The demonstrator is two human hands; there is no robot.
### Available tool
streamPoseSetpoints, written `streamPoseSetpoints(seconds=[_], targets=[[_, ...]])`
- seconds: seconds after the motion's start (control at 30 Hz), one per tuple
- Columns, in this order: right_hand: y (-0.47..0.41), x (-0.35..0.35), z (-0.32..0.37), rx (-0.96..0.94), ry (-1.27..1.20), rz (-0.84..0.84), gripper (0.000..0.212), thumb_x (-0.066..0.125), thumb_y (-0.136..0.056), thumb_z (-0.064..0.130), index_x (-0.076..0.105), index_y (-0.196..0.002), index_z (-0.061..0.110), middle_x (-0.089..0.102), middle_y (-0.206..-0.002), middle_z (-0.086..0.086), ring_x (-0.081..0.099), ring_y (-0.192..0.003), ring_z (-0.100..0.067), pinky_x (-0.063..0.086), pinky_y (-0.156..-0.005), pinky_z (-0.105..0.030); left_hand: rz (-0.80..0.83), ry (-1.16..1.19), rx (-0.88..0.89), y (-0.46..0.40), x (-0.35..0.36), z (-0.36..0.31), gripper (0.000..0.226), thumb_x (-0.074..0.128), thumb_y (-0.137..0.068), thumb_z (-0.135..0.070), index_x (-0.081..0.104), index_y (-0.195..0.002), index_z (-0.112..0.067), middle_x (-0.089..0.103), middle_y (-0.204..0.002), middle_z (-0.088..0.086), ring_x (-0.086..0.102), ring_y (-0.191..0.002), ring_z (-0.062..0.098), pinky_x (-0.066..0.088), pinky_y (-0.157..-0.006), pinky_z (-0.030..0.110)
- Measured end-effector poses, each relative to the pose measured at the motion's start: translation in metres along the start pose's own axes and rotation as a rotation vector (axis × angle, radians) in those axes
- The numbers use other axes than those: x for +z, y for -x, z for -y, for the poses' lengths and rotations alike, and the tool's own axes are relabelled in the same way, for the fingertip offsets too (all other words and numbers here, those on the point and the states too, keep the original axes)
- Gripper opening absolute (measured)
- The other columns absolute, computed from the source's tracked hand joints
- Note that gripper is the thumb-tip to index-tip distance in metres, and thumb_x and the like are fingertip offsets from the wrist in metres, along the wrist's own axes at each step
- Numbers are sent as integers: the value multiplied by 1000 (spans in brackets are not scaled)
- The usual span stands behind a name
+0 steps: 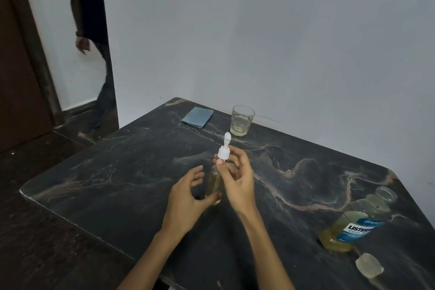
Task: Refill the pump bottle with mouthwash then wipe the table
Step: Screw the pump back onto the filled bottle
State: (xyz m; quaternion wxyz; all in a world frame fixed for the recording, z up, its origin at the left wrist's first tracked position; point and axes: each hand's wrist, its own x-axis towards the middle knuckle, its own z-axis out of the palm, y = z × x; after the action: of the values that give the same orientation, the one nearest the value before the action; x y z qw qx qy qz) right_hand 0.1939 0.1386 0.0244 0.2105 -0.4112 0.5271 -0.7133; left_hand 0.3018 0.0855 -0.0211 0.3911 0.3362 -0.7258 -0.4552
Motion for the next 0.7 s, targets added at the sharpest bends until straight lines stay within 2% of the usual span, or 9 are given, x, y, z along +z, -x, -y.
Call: streamPoseSetpoints(seconds=[0.13,0.23,0.33,0.47,0.57,0.63,0.7], targets=[[7,-3,-5,-2,8,-8,35,66,-84,3,57,-113,20,67,-109,-3,65,-102,-22,50,-86,-28,53,98,26,-6,6,6,74,84,-62,-26,53,-129,-24,66,-112,-16,61,-105,-4,50,-89,16],[9,-6,-7,1,18,0,35,67,-80,11,58,-112,22,67,-110,0,65,-102,-21,50,-85,-27,91,154,74,-9,9,6,62,82,-65,-17,57,-119,-35,69,-105,-22,65,-98,-2,51,-83,13],[8,-6,-7,14,27,-5,38,66,-79,17,58,-115,22,67,-111,2,64,-102,-16,51,-85,-27,117,180,78,-12,10,6,52,81,-66,-16,62,-110,-38,72,-102,-15,69,-93,4,55,-83,19],[1,-3,-3,44,35,3,47,61,-81,25,56,-127,17,65,-120,3,62,-108,-14,50,-92,-28,133,211,48,-13,10,11,52,83,-65,-13,63,-109,-34,73,-99,-11,70,-91,6,55,-79,18],[1,0,-1,-2,-14,10,26,54,-90,14,63,-114,19,70,-111,5,64,-94,-4,50,-80,-19,139,219,36,-14,10,12,52,84,-65,-12,64,-112,-25,74,-98,-11,70,-90,6,54,-77,16],[3,2,-2,-18,-36,-28,25,49,-95,3,65,-109,17,72,-106,4,64,-92,-3,49,-79,-17,140,221,38,-15,10,12,52,84,-65,-10,64,-109,-30,74,-96,-10,71,-89,6,54,-76,15],[5,3,-4,-26,-50,-88,26,46,-96,0,66,-103,15,73,-100,4,65,-93,-6,49,-80,-18,139,225,40,-15,10,12,52,84,-65,-9,63,-106,-32,74,-94,-9,71,-88,7,54,-76,16]])
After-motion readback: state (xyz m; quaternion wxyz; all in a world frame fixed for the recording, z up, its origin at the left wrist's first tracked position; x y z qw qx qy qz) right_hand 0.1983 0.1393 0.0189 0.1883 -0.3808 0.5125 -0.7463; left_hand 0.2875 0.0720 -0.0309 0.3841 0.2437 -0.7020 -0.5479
